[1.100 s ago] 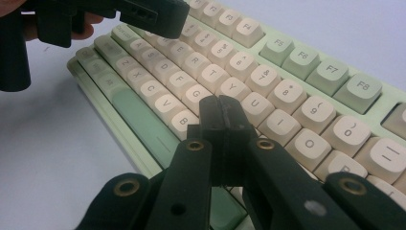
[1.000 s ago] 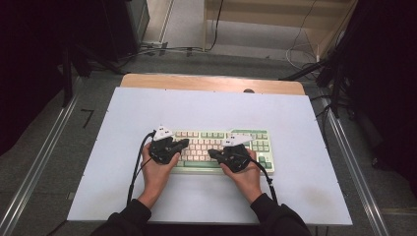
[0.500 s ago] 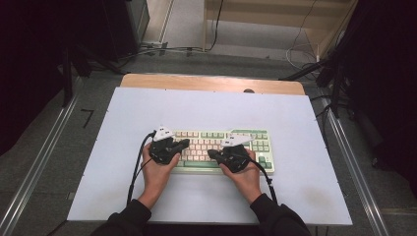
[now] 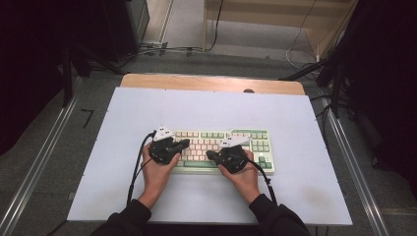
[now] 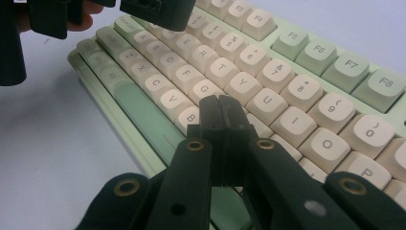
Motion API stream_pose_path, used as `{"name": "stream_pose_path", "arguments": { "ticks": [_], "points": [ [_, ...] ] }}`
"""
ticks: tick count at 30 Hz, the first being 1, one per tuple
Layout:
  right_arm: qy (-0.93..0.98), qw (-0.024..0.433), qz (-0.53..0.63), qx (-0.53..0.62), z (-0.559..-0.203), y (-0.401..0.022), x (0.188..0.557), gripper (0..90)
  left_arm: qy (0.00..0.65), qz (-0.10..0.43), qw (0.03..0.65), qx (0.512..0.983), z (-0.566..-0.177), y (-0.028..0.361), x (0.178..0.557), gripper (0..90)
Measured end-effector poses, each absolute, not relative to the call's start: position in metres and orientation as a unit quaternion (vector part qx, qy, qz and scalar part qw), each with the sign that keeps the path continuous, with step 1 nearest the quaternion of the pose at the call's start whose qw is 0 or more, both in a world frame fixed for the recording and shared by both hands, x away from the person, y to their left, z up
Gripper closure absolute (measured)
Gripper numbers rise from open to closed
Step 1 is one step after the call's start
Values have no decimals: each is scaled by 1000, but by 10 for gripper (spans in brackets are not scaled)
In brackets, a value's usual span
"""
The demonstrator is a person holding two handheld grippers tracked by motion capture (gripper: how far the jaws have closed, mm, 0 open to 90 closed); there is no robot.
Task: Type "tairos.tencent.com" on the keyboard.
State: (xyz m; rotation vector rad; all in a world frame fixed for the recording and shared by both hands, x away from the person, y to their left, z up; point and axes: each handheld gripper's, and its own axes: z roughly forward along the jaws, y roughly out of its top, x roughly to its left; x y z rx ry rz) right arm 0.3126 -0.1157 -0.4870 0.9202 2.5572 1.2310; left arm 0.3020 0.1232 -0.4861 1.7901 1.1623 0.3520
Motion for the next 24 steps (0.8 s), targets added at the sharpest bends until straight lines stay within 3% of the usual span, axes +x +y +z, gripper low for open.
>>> {"name": "stream_pose_path", "arguments": {
  "ticks": [24],
  "points": [
    [858,79,405,307,-491,-114,313,876,474,141,472,730,-486,122,302,900]
  ]
}}
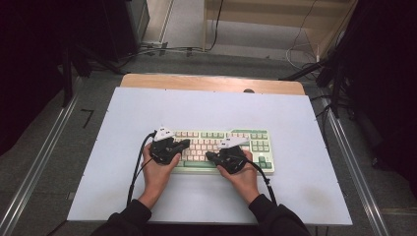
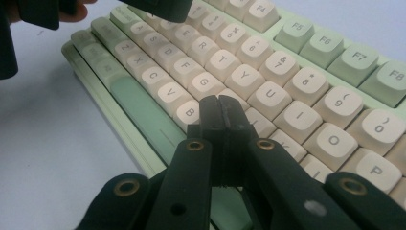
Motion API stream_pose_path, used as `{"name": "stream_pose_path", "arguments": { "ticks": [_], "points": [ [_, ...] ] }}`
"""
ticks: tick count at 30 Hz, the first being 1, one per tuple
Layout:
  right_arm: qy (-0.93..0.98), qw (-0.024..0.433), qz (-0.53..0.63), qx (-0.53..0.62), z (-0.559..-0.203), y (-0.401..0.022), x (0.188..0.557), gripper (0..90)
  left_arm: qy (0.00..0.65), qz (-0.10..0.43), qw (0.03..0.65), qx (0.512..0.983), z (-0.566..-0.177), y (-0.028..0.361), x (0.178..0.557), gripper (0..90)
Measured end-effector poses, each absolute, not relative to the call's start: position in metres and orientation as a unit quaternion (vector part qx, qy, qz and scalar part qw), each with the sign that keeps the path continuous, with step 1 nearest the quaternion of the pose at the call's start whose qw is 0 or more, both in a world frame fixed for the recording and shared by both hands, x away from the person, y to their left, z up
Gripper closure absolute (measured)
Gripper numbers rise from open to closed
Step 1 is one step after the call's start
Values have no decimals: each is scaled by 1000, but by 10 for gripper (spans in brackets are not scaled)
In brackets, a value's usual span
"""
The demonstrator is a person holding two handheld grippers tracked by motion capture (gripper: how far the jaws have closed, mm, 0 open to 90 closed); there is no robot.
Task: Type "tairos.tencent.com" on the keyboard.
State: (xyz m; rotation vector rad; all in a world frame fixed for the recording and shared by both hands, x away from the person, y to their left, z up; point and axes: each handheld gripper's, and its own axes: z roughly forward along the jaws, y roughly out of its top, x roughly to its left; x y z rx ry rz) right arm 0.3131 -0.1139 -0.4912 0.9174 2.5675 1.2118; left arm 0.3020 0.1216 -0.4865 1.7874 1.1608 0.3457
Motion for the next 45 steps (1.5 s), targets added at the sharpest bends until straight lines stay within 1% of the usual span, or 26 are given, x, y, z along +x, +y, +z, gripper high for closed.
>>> {"name": "stream_pose_path", "arguments": {
  "ticks": [10,45],
  "points": [
    [845,86,421,318,-482,-125,317,876,472,138,472,732,-487,119,302,900],
    [837,96,424,333,-478,-136,321,876,465,126,467,741,-494,98,310,900]
  ]
}}
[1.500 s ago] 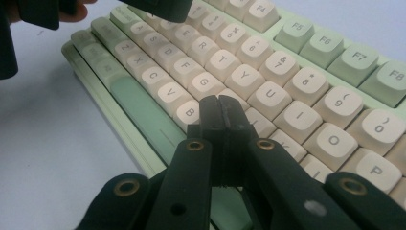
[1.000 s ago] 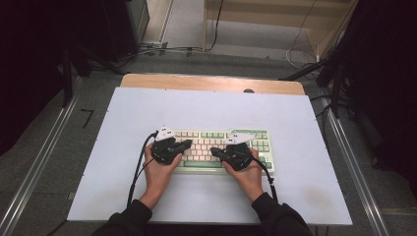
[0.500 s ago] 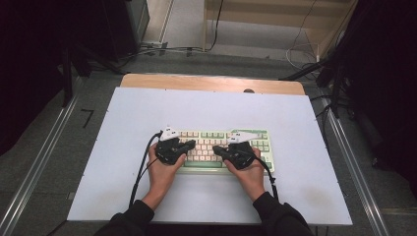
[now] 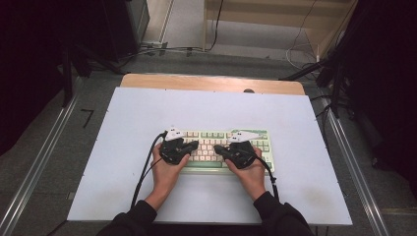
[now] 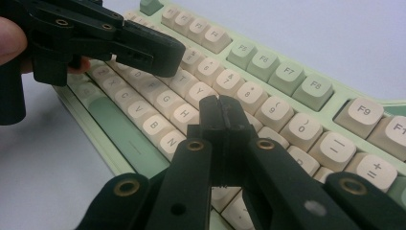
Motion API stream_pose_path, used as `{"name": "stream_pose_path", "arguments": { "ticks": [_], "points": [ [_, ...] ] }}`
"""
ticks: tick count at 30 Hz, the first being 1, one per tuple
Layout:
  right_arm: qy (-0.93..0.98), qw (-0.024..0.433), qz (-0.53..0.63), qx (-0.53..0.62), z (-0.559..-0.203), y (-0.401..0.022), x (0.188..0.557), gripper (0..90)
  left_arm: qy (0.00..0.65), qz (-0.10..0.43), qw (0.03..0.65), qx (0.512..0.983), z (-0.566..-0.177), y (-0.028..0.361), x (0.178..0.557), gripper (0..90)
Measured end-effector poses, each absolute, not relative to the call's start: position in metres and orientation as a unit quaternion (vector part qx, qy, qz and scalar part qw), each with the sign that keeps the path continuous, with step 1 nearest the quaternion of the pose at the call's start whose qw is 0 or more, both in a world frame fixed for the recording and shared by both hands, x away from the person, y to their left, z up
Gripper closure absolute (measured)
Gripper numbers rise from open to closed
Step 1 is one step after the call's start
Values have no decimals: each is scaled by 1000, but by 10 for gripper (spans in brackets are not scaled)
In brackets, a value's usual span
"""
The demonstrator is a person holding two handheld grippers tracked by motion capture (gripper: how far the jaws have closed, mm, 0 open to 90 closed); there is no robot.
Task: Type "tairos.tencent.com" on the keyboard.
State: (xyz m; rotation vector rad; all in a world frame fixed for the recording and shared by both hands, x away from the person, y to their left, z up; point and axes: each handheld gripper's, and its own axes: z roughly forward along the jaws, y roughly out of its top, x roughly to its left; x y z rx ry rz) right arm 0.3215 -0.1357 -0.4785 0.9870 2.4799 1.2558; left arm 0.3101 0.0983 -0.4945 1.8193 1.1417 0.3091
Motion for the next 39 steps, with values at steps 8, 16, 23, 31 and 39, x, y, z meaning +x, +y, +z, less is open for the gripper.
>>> {"name": "stream_pose_path", "arguments": {
  "ticks": [8,16,23,31,39],
  "points": [
    [837,95,424,334,-479,-136,322,876,465,127,465,743,-496,95,312,900],
    [836,94,424,334,-478,-136,322,876,465,129,461,745,-497,93,314,900],
    [837,94,424,334,-478,-136,322,876,464,134,457,747,-497,93,314,900],
    [837,95,423,334,-479,-135,321,876,459,136,449,754,-499,90,315,900],
    [837,94,425,333,-478,-136,321,876,461,131,467,743,-493,95,312,900]
  ]
}}
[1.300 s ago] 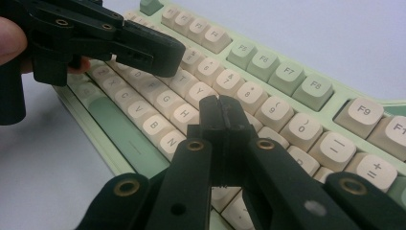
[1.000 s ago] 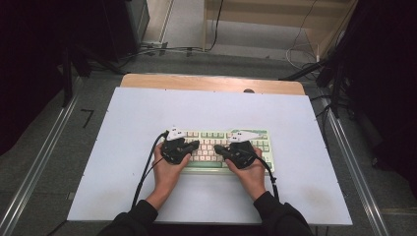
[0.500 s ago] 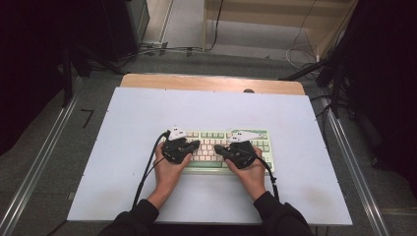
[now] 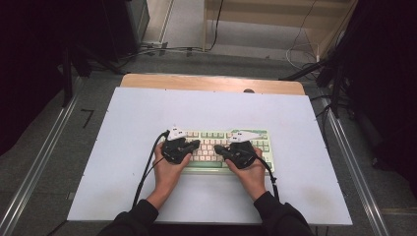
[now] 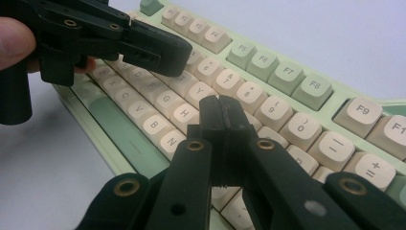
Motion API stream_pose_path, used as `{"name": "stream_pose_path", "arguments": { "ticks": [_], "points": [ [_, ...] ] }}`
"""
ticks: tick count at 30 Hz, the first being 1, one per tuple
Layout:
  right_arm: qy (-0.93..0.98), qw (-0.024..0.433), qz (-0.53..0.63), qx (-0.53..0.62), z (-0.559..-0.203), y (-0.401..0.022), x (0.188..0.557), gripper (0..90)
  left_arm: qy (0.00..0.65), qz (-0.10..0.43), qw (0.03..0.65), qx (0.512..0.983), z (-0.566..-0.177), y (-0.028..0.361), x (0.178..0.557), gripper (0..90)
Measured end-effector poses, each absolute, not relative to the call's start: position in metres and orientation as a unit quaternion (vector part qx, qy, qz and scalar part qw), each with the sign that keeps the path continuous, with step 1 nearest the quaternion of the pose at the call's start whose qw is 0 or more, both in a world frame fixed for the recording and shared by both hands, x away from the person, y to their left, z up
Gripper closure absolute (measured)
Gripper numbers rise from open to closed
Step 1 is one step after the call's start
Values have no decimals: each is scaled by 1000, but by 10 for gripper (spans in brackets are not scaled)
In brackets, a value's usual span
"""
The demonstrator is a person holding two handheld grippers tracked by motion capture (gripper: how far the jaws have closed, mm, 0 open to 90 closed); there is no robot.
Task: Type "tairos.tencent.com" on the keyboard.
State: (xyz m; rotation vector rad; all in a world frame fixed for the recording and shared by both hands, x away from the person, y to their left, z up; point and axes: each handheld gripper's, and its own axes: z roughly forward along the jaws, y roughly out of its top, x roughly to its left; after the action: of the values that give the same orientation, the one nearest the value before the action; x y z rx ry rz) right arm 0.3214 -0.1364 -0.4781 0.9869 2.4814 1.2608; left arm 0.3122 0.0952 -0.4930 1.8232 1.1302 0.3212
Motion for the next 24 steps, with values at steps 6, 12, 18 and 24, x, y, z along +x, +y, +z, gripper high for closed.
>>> {"name": "stream_pose_path", "arguments": {
  "ticks": [6,12,18,24],
  "points": [
    [836,94,426,333,-477,-137,320,876,461,128,472,740,-491,98,310,900],
    [836,95,425,333,-477,-139,320,876,462,126,475,738,-491,102,308,900],
    [836,96,425,333,-476,-143,319,876,463,128,474,738,-490,107,305,900],
    [836,97,423,336,-476,-148,318,876,464,130,476,736,-489,113,302,900]
  ]
}}
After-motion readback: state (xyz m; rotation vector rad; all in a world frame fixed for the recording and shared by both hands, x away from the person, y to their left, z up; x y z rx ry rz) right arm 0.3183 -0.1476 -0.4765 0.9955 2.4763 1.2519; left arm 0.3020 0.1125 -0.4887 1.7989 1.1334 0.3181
